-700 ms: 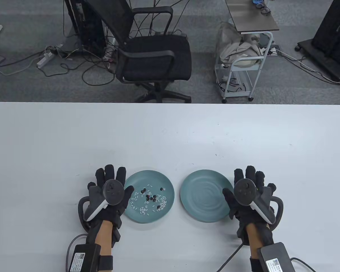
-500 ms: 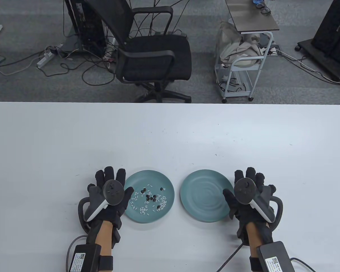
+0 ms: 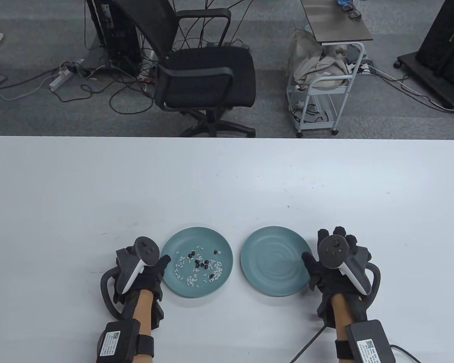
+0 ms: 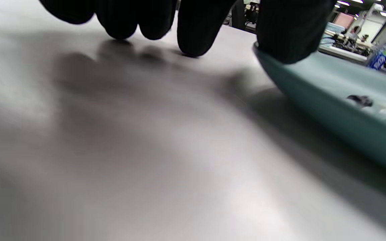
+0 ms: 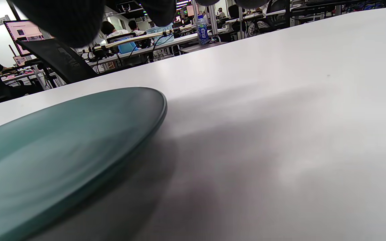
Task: Pick coffee beans with hand pinch into plate
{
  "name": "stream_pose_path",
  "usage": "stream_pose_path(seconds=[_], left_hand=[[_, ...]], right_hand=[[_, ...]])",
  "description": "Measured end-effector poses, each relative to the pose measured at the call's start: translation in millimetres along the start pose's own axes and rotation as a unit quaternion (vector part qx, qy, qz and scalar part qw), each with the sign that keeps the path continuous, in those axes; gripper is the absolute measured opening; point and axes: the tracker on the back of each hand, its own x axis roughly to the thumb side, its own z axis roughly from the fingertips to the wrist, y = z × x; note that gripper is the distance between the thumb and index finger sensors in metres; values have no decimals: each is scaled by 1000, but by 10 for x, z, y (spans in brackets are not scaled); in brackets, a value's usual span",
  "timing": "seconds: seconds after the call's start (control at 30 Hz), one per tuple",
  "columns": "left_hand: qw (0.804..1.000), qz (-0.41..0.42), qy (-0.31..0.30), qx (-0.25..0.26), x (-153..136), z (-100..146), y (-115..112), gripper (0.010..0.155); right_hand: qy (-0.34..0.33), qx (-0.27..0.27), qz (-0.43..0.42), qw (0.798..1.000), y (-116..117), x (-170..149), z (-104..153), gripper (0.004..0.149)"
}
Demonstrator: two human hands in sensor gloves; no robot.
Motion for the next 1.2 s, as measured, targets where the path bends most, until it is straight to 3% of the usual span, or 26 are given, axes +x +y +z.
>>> stream_pose_path(seconds=[0.17,0.3,0.47,0.53,0.63,0.77,0.83,0.93,1.1,1.2], left_hand=[[1000,-7,-15,-11,93,13,-9,68],[1000,-14,-2,-5,141,5,-24,51],[995,100,0,-3,0,-40,-5,45],[979,202,-2,18,-101,-40,24,42],[947,320,-13,5,-189,-52,34,41],[911,409,-14,-46,-258,-111,-38,44],[883,465,-12,-67,-289,-133,-72,44],[854,512,-12,-95,-340,-160,-129,46],[830,547,-22,-110,-398,-191,-153,48],[801,584,-45,-121,-396,-178,-134,48]], right_hand=[[-4,-2,-4,1000,2,9,23,78],[-7,4,-5,1000,39,20,11,78],[-4,8,-21,1000,44,-17,-5,79],[-2,9,-37,999,40,-45,-3,79],[-1,10,-52,999,32,-68,9,79],[1,8,-57,998,29,-86,16,78],[2,10,-58,998,25,-85,19,79],[4,12,-61,998,14,-92,24,79],[6,12,-70,997,2,-119,30,79],[9,15,-73,997,-4,-126,38,78]])
